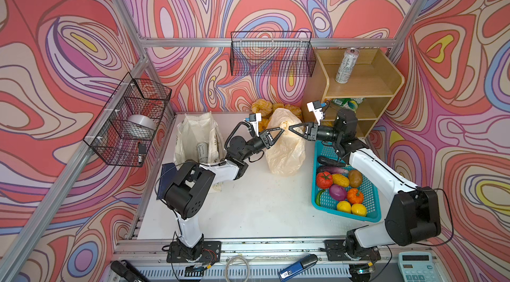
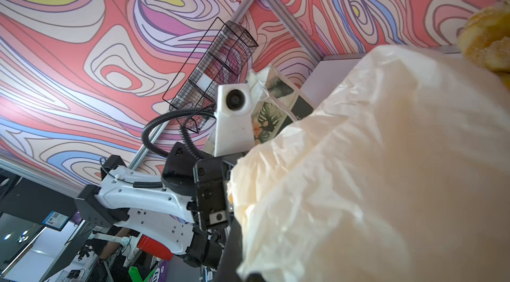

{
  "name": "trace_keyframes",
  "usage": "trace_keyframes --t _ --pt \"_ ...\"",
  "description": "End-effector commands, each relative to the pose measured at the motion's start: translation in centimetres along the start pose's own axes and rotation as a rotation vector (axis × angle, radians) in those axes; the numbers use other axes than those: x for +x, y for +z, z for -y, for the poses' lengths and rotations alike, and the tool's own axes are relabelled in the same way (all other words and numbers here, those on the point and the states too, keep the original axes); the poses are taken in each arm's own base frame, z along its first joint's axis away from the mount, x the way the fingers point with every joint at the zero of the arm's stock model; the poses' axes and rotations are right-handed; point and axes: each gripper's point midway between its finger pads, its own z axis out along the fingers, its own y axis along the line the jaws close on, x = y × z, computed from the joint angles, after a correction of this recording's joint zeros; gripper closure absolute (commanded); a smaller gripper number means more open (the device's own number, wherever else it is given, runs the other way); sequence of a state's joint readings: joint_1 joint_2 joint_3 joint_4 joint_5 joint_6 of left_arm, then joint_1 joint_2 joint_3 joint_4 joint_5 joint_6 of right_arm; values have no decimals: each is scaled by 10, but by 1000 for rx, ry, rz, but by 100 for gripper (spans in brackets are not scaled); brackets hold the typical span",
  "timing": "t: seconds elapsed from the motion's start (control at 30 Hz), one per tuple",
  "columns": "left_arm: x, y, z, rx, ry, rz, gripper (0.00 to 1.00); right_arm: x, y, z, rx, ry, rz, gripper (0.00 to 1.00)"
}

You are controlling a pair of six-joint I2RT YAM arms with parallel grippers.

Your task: Place the mixed food into the grocery bags and tie them

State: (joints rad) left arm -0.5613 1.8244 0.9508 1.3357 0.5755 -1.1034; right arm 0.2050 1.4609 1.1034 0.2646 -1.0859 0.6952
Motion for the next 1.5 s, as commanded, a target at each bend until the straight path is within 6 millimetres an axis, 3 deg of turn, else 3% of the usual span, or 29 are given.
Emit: trace_keyframes --t 0.0,0.23,0.3,0.43,0.57,0.73,0.83,1.07,1.47 --pt "-2 -2 -23 -35 -38 28 100 -2 -2 -36 -153 -52 -20 100" --pt "2 20 6 66 -1 -22 100 4 3 -12 -94 -3 -7 100" --pt "1 17 9 66 15 -20 92 6 2 -6 -68 -4 -5 100" --pt "1 2 -5 14 4 -7 76 4 -4 5 -12 7 16 100" --pt "-6 -25 -23 -62 -4 26 66 1 -9 13 32 16 38 100" --pt "-15 -47 -18 -82 24 39 62 3 -10 17 57 17 41 100" --pt "-17 -52 -6 -65 37 38 62 5 -11 20 62 27 42 100" --pt "-25 -42 38 34 51 25 60 8 -11 22 63 30 47 100" --pt "-12 -14 26 17 32 -25 59 11 -12 22 62 36 49 100"
